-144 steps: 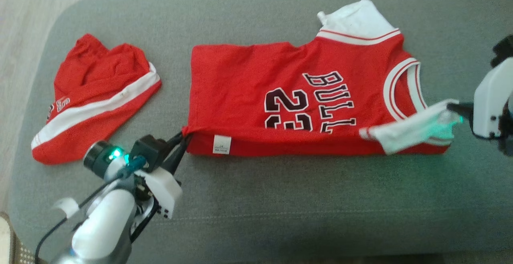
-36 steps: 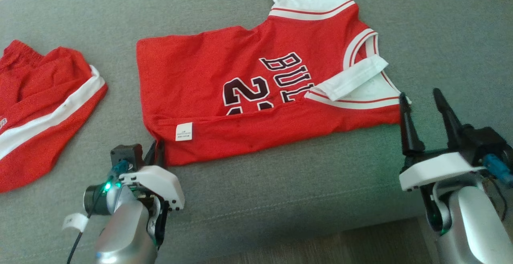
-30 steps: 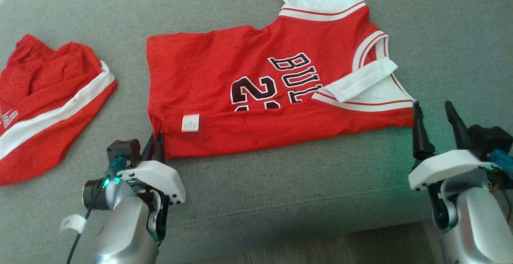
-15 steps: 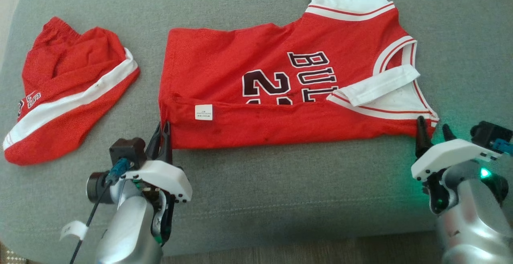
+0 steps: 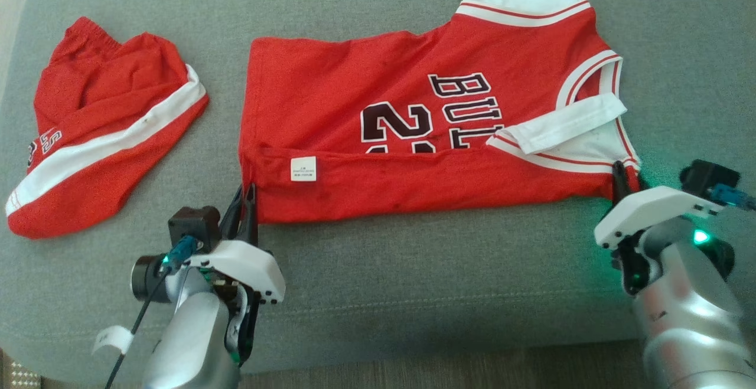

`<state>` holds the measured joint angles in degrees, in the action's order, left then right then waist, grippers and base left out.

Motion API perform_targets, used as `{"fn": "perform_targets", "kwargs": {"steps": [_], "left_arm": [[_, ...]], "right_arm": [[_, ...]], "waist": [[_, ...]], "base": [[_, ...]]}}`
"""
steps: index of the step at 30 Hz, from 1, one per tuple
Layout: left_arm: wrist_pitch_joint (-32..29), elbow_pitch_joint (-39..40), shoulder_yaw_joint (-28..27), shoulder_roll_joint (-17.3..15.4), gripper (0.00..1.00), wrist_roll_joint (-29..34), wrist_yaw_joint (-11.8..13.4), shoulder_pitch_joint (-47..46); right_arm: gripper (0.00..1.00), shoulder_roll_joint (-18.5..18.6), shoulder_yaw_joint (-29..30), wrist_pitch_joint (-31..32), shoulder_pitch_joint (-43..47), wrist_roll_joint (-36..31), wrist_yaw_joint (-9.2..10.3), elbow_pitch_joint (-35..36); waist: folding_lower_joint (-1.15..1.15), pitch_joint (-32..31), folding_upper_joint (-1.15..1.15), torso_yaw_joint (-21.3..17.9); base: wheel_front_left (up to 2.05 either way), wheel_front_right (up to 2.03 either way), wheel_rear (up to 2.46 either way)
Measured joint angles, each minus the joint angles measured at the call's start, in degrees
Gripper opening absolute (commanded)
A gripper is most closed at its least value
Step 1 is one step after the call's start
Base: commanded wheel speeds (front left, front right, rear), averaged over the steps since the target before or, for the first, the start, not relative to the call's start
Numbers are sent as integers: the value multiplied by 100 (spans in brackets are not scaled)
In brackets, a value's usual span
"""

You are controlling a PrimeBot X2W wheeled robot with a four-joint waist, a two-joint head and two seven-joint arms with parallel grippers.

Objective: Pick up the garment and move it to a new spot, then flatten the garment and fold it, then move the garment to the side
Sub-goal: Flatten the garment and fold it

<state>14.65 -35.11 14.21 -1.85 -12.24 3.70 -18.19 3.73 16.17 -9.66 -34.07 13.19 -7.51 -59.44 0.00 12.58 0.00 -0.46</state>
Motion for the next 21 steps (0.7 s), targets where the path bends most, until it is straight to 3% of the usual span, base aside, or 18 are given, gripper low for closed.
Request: {"fn": "perform_targets", "kwargs": {"steps": [12,21], "left_arm": [[0,-383,-19,1,0,60,-63,230],[0,-579,-19,3,0,58,-125,495]], "right_arm": [[0,-12,4,-59,277,-10,-1,-205],[0,-15,129,277,813,49,-1,172]], "waist": [[0,-383,0,-101],[0,-668,0,-217]], "base": [[0,0,0],[0,0,0]]}}
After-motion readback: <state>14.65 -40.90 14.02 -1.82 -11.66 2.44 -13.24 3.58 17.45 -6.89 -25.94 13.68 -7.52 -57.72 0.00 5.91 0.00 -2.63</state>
